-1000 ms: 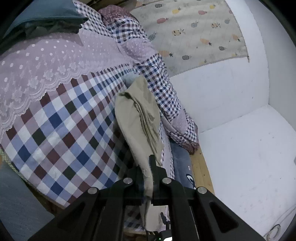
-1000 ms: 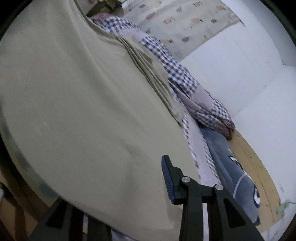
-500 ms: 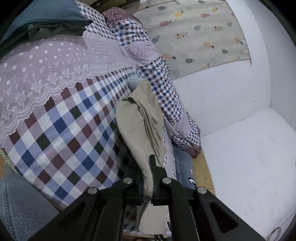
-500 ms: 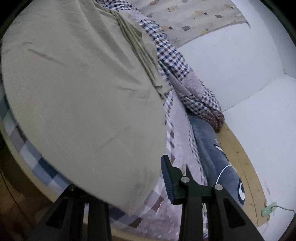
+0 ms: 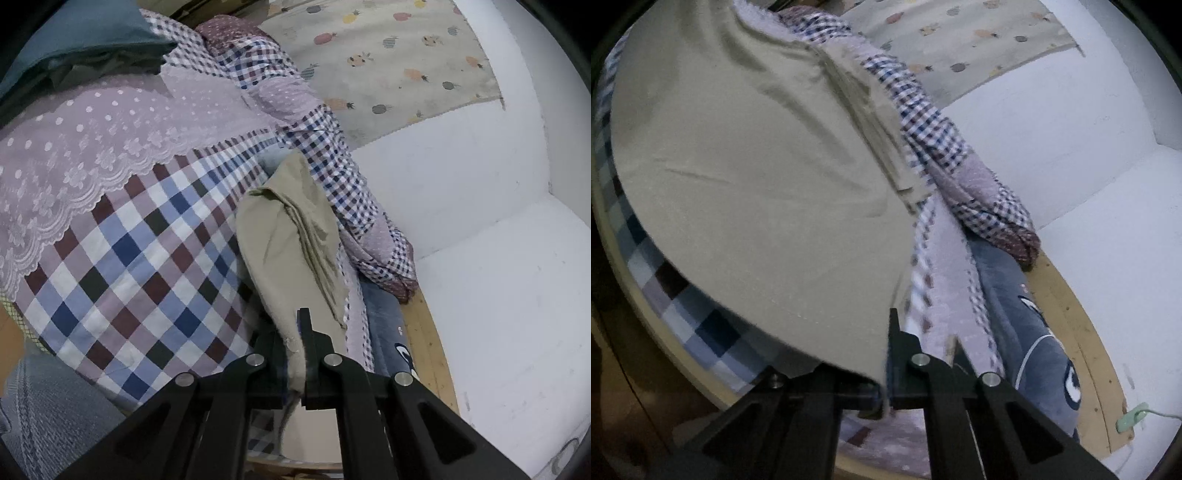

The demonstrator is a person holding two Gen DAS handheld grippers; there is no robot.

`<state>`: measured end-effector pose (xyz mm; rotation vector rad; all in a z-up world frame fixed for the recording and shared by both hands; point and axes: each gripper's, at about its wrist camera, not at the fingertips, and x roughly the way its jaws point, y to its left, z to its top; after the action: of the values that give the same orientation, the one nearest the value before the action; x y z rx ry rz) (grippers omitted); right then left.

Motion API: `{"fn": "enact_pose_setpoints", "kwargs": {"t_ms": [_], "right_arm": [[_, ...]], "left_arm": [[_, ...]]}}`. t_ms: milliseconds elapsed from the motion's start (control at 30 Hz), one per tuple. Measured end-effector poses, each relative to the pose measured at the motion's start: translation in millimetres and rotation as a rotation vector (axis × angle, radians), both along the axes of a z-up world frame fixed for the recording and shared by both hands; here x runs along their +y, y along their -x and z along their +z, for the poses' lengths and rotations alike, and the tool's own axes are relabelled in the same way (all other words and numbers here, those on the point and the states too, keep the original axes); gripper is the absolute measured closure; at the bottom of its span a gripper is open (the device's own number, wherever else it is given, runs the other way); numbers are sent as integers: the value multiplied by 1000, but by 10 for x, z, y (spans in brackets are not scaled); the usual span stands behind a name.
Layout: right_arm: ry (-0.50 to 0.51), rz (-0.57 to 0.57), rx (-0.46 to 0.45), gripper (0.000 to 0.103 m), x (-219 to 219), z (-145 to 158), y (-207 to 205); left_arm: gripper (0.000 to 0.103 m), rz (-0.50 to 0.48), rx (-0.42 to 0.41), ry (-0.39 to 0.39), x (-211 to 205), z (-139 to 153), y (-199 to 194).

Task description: Fold clothes

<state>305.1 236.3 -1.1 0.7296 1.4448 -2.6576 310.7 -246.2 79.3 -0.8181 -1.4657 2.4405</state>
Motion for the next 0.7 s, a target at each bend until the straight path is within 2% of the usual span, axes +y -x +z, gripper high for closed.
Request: {"fn": "enact_pose_setpoints", "kwargs": {"t_ms": [167, 333, 700], "right_arm": [[96, -50, 65, 103, 184, 488, -64], [123, -28, 116, 103, 217, 960, -223], [121, 26, 78, 103, 244, 1685, -717]], "left_arm": [[101, -18, 54, 12, 34, 214, -128], [101, -38, 128, 25, 54, 520, -347], [101, -68, 247, 84, -13, 1168, -962]]}}
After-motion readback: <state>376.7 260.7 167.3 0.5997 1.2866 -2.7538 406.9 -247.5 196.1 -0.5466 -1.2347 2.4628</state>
